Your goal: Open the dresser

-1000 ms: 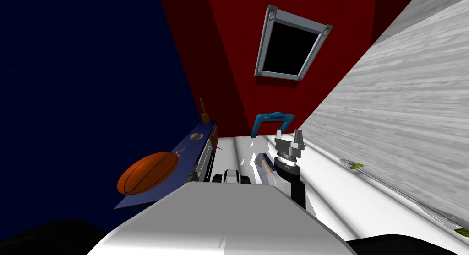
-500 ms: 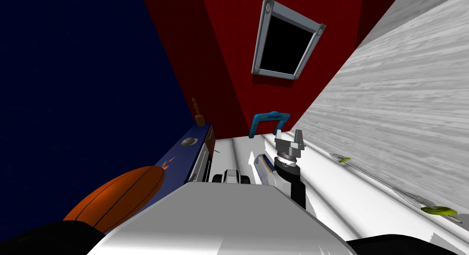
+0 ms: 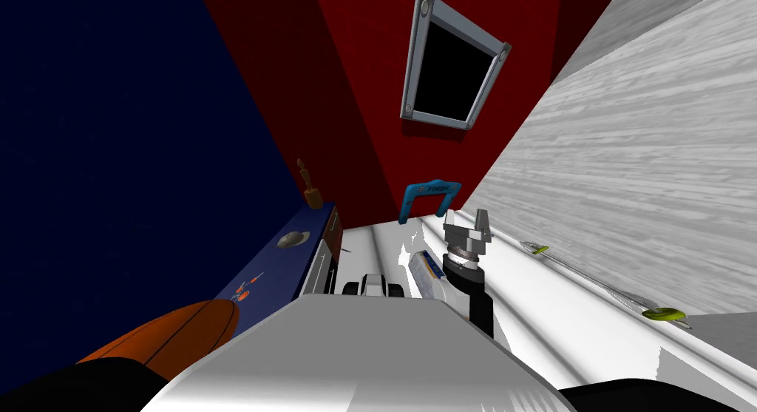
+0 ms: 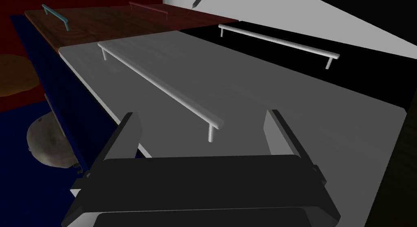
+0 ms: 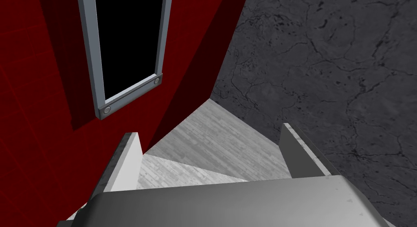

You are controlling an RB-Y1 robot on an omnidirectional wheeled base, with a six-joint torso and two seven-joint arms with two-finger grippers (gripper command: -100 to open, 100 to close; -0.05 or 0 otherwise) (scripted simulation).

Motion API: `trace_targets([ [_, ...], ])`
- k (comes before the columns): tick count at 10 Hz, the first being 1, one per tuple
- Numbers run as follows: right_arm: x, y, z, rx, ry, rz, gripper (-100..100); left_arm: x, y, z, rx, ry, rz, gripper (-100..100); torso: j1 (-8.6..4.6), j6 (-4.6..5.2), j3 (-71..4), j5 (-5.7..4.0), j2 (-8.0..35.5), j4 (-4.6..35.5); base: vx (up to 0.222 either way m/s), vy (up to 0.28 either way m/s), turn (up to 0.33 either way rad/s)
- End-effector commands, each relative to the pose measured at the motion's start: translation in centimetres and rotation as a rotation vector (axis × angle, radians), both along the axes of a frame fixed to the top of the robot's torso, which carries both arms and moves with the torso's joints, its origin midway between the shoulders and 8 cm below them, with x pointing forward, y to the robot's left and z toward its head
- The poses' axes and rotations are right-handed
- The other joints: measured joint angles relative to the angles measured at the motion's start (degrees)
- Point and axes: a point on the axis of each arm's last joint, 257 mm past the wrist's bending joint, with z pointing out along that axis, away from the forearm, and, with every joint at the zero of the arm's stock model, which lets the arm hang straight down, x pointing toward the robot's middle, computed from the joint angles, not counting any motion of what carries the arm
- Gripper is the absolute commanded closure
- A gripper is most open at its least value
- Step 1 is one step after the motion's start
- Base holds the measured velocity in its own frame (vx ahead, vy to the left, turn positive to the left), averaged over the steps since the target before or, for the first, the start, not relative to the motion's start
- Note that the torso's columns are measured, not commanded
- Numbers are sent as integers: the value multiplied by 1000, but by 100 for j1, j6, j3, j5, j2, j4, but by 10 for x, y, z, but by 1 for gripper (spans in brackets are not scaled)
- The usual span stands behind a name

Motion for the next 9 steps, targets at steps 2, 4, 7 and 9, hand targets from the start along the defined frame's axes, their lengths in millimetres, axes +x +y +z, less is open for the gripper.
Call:
trace_targets([
  [2,0,0,0,0,0,0,0,-30,2,-16,-3,76,16,-100,-8,-2,5,-2,10,2,74,33,-42],
  [4,0,0,0,0,0,0,0,-23,2,-25,-4,80,16,-100,-17,0,17,-4,27,8,15,14,8],
  [7,0,0,0,0,0,0,0,-19,2,-30,-5,81,16,-100,24,7,23,19,3,7,-1,5,8],
  [9,0,0,0,0,0,0,0,-28,2,-20,-4,80,17,100,7,1,10,7,9,3,-3,-10,-19],
])
